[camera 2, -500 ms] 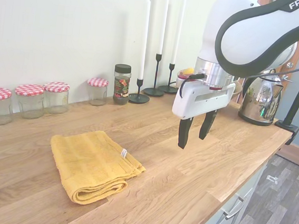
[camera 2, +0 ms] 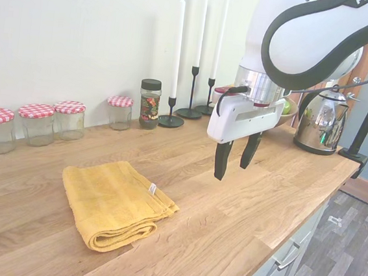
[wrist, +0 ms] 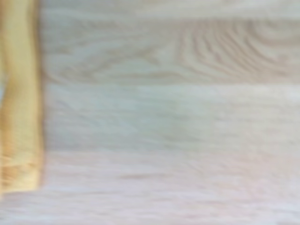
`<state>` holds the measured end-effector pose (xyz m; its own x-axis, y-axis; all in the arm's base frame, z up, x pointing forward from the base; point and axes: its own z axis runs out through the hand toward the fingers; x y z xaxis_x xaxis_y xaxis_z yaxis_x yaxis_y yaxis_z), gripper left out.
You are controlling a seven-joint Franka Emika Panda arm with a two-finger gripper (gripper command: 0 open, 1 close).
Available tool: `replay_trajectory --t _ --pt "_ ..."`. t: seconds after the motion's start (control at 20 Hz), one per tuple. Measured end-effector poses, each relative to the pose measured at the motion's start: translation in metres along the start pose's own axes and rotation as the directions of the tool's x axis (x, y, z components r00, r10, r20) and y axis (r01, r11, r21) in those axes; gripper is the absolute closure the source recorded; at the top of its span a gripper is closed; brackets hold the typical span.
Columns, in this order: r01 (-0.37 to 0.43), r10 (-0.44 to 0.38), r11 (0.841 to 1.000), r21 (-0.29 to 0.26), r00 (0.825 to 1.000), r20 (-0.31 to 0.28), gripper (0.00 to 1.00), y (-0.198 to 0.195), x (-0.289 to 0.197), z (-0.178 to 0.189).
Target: Wipe the counter
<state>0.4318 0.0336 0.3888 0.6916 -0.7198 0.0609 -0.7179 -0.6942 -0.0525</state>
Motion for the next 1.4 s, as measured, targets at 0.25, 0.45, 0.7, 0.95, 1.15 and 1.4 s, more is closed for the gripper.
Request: replay_trajectory --t 0.25,0.45,0.7,0.95,1.15,1.4 --pt "0.054 -0.054 0.999 0.008 0.998 -0.015 0.00 -0.040 -0.018 -0.007" --pt "0.097 -0.096 0.995 0.009 0.995 -0.030 0.00 -0.075 -0.035 -0.009" --pt "0.147 -0.147 0.989 0.003 0.987 -0.058 0.00 -0.116 -0.061 -0.014" --pt "0.187 -0.188 0.982 -0.017 0.979 -0.075 0.00 -0.162 -0.096 -0.009" --pt "0.191 -0.193 0.981 -0.027 0.978 -0.082 0.00 -0.192 -0.106 -0.007" --pt "0.189 -0.191 0.981 -0.036 0.978 -0.086 0.00 -0.219 -0.107 -0.013"
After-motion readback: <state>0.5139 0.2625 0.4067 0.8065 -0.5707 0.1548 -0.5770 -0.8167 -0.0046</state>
